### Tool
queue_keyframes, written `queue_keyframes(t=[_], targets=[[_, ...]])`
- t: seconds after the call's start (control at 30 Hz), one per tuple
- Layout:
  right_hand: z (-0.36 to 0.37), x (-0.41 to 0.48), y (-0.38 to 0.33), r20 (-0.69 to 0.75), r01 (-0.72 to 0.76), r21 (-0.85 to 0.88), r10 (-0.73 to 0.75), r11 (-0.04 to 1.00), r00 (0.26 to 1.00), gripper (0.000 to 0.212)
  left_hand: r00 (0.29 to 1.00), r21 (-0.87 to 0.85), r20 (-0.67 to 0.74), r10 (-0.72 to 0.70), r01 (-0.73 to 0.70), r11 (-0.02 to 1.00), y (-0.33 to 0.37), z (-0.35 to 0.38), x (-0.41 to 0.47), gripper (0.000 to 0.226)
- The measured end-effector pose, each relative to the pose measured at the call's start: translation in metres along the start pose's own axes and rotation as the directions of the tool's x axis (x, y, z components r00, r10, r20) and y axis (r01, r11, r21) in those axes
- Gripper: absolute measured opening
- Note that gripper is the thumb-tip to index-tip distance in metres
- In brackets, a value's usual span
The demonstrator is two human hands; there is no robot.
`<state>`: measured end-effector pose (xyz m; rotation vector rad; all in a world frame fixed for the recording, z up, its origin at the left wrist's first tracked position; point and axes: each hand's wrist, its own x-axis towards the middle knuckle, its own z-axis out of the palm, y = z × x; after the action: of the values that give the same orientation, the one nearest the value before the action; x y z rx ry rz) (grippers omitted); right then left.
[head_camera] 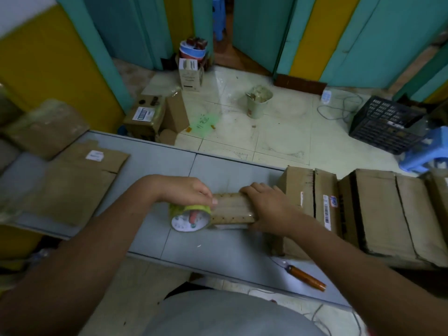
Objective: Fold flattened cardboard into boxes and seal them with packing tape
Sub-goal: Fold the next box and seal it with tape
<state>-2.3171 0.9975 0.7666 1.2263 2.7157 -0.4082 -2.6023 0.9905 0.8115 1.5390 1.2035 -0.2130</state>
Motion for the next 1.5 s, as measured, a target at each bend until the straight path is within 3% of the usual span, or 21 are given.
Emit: queue_keyframes(t=[0.1,0.17,0.3,0.43,0.57,0.7,1.07,1.5], targets=[[0.002,0.001,0.017,-0.007,0.075,-0.009,-0.075,0.997,0.997,0.089,0.974,-0.211,-0.138,0.182,-0.208,0.955,-0.011,0.014,-0.016,0.028],[0.007,-0.001,0.022,-0.014,0.092,-0.012,-0.092,0.996,0.996,0.088,0.950,-0.327,-0.243,0.196,-0.271,0.905,-0.017,0.029,-0.017,0.029],[0.015,-0.006,0.025,-0.026,0.065,-0.002,-0.065,0.998,0.998,0.091,0.884,-0.397,-0.442,0.151,-0.344,0.851,-0.024,0.055,-0.013,0.020],[0.022,-0.010,0.030,-0.026,0.044,0.005,-0.044,0.999,0.999,0.093,0.854,-0.368,-0.516,0.064,-0.289,0.884,-0.019,0.064,-0.009,0.033],[0.027,-0.013,0.035,-0.033,0.054,0.013,-0.054,0.998,0.998,0.092,0.839,-0.302,-0.544,0.022,-0.220,0.928,-0.013,0.061,-0.007,0.029],[0.030,-0.016,0.037,-0.059,0.057,0.014,-0.056,0.998,0.997,0.092,0.778,-0.038,-0.628,-0.031,0.009,0.999,-0.019,0.050,-0.012,0.028],[0.035,-0.014,0.040,-0.083,0.053,-0.011,-0.054,0.999,0.995,0.092,0.710,0.160,-0.703,0.035,0.110,0.981,-0.027,0.037,-0.005,0.041],[0.038,-0.015,0.038,-0.080,0.048,-0.018,-0.050,0.999,0.996,0.093,0.824,-0.030,-0.562,-0.074,0.069,0.997,-0.057,0.031,0.023,0.048]])
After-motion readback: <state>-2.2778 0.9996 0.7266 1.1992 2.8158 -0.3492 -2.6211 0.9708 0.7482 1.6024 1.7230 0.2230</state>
